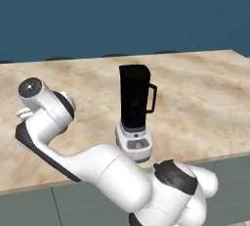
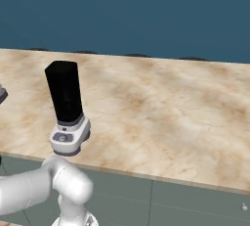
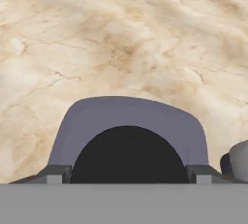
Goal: Close the lid blender by securely placing the lid on top.
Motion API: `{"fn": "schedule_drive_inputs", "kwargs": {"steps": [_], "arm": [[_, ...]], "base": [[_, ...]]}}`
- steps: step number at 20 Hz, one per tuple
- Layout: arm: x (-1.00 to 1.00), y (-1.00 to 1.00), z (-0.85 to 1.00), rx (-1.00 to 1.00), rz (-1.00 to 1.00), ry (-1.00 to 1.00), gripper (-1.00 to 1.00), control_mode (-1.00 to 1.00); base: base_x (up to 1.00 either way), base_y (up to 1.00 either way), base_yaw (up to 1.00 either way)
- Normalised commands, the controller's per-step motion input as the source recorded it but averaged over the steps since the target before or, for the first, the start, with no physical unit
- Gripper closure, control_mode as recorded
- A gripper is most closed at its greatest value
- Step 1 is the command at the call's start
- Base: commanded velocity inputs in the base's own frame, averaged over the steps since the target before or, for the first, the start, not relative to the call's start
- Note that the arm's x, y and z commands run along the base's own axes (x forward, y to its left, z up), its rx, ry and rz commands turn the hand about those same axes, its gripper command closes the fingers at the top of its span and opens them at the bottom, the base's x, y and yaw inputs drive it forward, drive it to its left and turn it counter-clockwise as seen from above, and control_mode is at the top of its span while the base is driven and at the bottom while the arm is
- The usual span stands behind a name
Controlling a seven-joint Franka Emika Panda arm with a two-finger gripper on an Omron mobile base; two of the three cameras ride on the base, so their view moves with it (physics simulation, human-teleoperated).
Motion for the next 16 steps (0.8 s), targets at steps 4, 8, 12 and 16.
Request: {"fn": "schedule_drive_inputs", "kwargs": {"steps": [4, 8, 12, 16], "arm": [[-0.24, -0.56, 0.54, 0.00, 0.00, -0.20, 1.00, -1.00], [-0.16, -0.55, 0.68, 0.00, 0.00, -0.21, 1.00, -1.00], [-0.12, -0.59, 0.94, 0.00, 0.00, -0.17, 1.00, -1.00], [-0.14, -0.56, 0.82, 0.00, -0.01, -0.15, 1.00, -1.00]], "base": [[0.00, 0.00, 0.00], [0.00, 0.00, 0.00], [0.00, 0.00, 0.00], [0.00, 0.00, 0.00]]}}
